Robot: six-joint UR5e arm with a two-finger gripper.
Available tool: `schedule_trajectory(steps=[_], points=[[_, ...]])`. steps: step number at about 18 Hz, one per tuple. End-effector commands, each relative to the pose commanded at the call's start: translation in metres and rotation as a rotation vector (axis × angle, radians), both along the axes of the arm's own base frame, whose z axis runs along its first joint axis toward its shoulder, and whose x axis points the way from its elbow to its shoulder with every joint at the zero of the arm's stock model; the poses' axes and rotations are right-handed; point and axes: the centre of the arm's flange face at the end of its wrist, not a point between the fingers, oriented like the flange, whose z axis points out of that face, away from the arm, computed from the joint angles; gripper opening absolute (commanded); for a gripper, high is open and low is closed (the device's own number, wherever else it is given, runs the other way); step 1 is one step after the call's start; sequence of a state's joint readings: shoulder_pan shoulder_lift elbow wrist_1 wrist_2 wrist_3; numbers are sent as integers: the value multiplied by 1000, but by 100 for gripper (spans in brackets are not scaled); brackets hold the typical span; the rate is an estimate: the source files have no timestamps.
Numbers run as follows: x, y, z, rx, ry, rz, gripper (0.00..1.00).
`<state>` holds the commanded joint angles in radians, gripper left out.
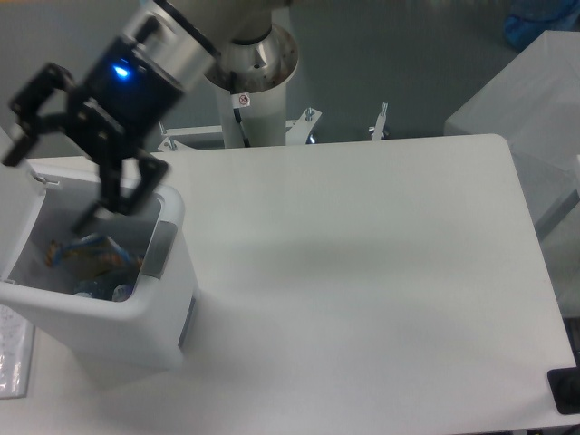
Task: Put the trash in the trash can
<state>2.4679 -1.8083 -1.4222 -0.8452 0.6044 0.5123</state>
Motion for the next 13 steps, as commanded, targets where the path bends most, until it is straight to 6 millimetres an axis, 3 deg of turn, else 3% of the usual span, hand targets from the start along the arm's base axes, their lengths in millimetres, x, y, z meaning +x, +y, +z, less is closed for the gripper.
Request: schedule_trajectory(steps=[2, 5, 7, 10, 13], points=[[-53, -15, -14, -11, -15, 70, 100], [-104, -27, -35, -23, -25, 129, 100], [-142, -39, -67, -40, -2, 143, 100], [-162, -49, -93, -143, 120, 176, 100], [-178, -66, -125, -386, 344, 212, 100]])
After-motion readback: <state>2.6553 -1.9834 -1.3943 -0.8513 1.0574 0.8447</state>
